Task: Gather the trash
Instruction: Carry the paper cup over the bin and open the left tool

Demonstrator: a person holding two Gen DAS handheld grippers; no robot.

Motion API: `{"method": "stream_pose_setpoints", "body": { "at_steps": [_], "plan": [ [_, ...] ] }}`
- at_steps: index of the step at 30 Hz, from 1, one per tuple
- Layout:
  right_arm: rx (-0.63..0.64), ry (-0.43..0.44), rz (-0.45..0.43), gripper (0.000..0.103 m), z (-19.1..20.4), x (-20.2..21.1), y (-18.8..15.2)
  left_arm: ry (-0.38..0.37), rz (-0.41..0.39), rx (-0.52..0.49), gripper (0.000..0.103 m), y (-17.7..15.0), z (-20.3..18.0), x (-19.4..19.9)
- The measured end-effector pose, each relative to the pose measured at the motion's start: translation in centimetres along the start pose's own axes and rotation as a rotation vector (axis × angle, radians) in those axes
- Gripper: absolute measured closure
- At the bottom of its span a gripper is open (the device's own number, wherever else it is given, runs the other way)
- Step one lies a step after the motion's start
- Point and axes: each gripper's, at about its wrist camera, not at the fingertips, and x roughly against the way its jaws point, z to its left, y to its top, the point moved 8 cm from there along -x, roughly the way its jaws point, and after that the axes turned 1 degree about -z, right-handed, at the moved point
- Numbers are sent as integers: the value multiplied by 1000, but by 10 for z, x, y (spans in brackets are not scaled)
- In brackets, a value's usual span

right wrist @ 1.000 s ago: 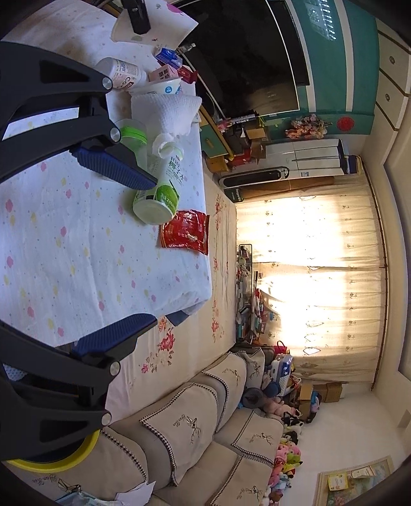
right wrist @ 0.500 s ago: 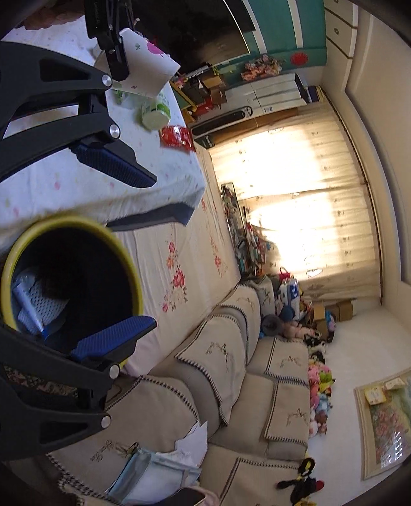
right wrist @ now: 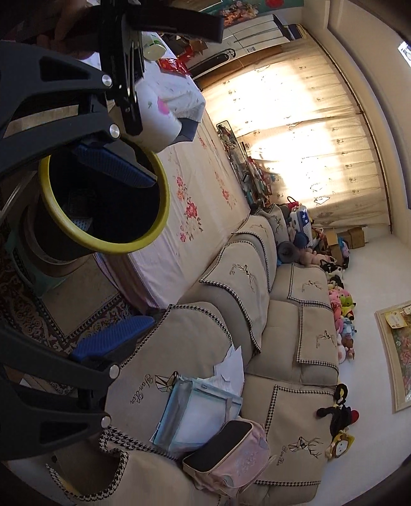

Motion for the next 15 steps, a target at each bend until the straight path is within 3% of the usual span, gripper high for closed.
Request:
{"method": "stream_pose_setpoints", "body": {
  "at_steps": [1,2,6,15],
  "plan": [
    [-1,-1,-1,24,-1,0,0,9,3,-1,30,2,-2,-6],
    [-2,0,-1,24,-2,1,0,18,6,0,27,4,-1,-11],
    [0,5,0,24,0,0,0,3,-11,19,27,3,1,-3],
    [36,54,44,24,36,-12,-6,86,-202,110,20,-30,85,112]
  ]
}}
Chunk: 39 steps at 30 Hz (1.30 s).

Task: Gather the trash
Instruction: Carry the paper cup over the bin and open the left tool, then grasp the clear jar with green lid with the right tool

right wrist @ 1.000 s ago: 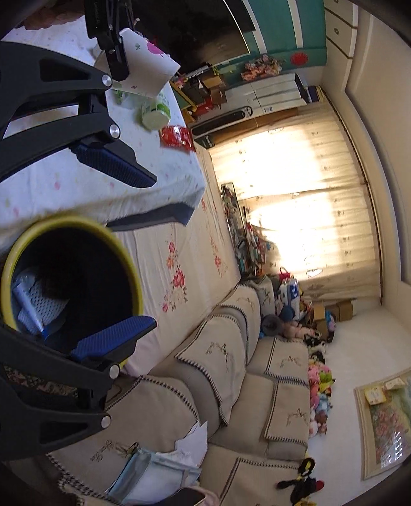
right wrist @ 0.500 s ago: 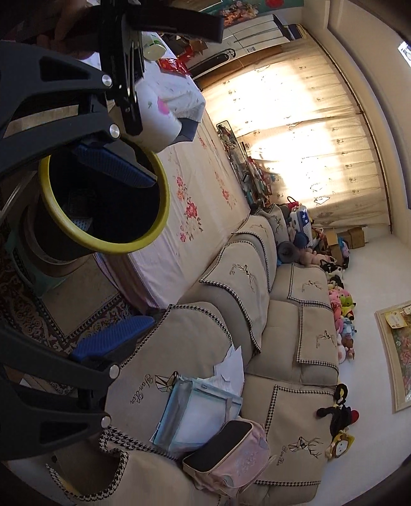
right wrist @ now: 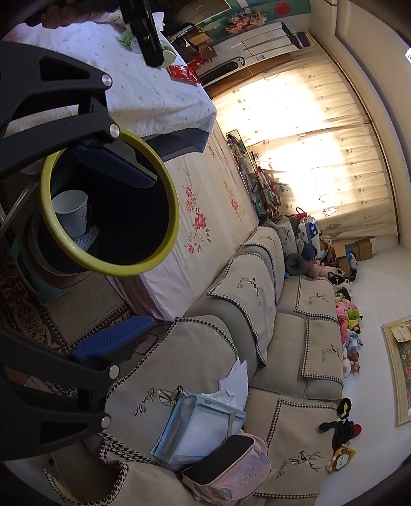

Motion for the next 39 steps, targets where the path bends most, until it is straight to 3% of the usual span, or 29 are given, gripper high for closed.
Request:
{"method": "stream_pose_setpoints", "body": {
  "at_steps": [7,12,21,25,29,39],
  "plan": [
    [105,123,15,24,83,-9,6,189,-147,110,15,-24,113,100],
    [214,260,9,24,174,-8,13,358,-227,158,12,-50,193,165],
    [397,477,55,23,332,-15,1,541,-282,284,12,-107,306,225],
    [485,533,120,23,386,-29,-19,519,-273,349,12,-127,331,227],
    [549,551,192,23,421,-47,-41,516,-264,351,12,-126,324,221],
    [587,542,278,21,448,-80,-78,493,-261,379,11,-129,321,220]
  ]
}}
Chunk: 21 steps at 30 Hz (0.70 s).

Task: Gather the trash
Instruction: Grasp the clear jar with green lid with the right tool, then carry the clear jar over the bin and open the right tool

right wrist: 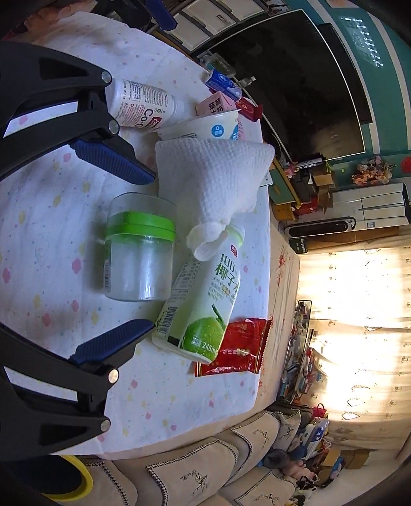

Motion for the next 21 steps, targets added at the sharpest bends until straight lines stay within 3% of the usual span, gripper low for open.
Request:
{"method": "stream_pose_setpoints", "body": {
  "at_steps": [10,12,13,21],
  "plan": [
    [-2,-7,44,21,8,-20,-2,-13,-14,-3,9,-1,-4,4],
    [2,-18,39,25,7,-19,-1,-14,-15,-4,8,-1,-4,5],
    [4,-22,39,34,8,-19,-1,-13,-15,-5,8,-2,-5,5],
    [-3,-9,34,34,7,-6,-5,-4,-12,-13,8,-3,-6,4]
  ]
}}
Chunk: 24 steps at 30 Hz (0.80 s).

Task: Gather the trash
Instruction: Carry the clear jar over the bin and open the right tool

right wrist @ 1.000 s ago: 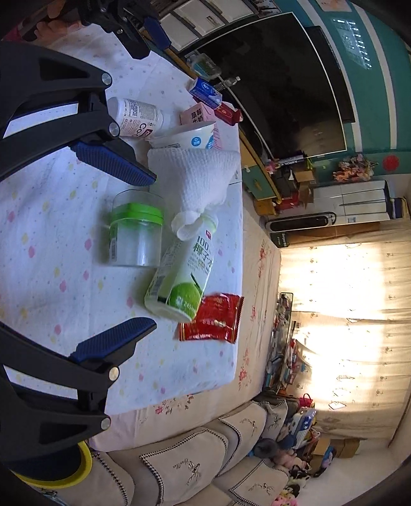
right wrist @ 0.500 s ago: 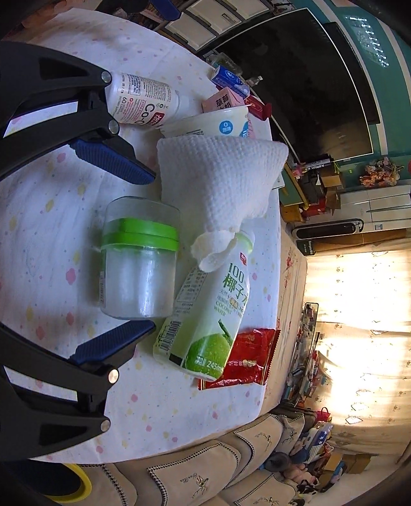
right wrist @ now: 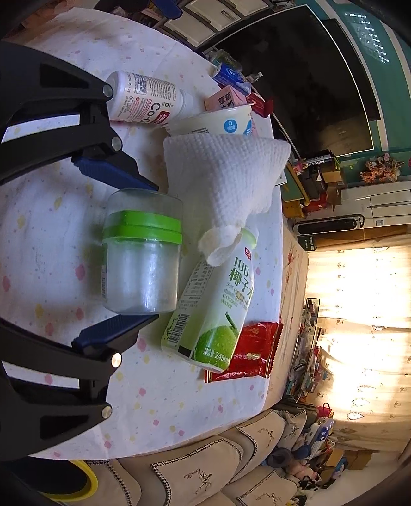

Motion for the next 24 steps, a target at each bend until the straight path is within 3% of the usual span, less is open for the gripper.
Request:
{"method": "stream_pose_setpoints", "body": {
  "at_steps": [7,12,19,24],
  "plan": [
    [-1,20,-55,34,-3,43,0,-1,5,4,8,-2,0,-1],
    [-45,-10,-112,34,-31,84,-9,-1,7,3,8,-2,-1,-1],
    [-243,-191,-139,34,-137,132,-54,-5,7,8,5,-2,-1,-1],
    [-414,-360,-73,34,-231,146,-115,-1,12,2,5,-3,-2,-2]
  ]
}}
